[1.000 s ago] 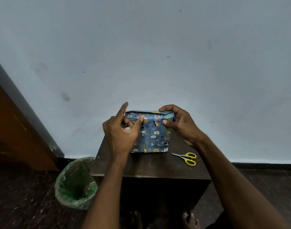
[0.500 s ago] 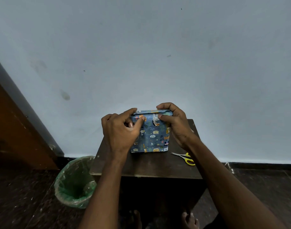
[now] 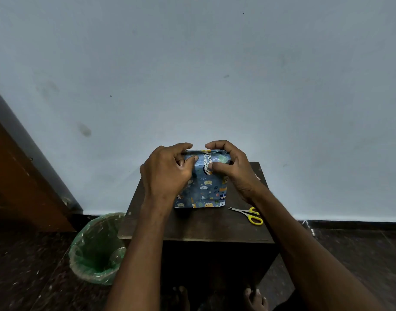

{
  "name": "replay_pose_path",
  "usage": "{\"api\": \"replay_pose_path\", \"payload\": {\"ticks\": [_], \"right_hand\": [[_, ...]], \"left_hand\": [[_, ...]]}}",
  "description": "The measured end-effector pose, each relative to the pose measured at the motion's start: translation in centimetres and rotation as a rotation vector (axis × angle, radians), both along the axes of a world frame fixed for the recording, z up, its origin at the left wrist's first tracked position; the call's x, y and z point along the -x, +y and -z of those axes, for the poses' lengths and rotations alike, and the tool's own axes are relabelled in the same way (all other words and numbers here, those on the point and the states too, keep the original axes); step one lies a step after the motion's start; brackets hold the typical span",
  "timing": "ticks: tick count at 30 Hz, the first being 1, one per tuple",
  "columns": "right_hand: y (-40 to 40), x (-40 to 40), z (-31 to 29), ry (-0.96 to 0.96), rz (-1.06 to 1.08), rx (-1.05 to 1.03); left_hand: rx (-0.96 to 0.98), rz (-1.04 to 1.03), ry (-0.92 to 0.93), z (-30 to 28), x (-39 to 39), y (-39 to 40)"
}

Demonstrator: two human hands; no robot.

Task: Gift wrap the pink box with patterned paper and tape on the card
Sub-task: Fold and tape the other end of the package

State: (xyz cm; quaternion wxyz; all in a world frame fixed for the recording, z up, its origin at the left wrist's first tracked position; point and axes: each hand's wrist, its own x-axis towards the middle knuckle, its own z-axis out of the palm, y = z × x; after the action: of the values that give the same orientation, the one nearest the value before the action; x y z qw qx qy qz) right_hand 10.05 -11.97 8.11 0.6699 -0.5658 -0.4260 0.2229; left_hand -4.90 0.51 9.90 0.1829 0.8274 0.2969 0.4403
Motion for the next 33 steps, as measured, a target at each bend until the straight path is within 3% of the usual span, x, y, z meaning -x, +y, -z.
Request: {"api": "replay_pose_path", "payload": {"ticks": [10,15,18,21,28,33], "right_hand": [[0.8,1.1,0.7,0.168,0.066,-0.081],[0.5,0.6,0.5,-0.008,0.078,-0.027],[0.1,0.2,0.7,-0.145,0.082,0.055],[0.2,0.6,0.9,-0.169,0.141,0.011],[0.6,1.1,0.9,-0.015,0.152,-0.040],[1.2,2.0,0.0,0.302,0.146,-0.062]], "left_hand": [[-0.017,-0.061,-0.032,0.6,-0.4,-0.1],[-0.199,0.111,0.056,1.0,0.4,1.3],[-0.173,0.123,0.112,1.3,0.8,1.4],[-0.122,0.131,0.060,1.5,0.8,1.1],[-0.068,0.117,-0.006,1.1,0.8,0.7],[-0.019,0.145,-0.034,0.8,0.6,0.7]]}}
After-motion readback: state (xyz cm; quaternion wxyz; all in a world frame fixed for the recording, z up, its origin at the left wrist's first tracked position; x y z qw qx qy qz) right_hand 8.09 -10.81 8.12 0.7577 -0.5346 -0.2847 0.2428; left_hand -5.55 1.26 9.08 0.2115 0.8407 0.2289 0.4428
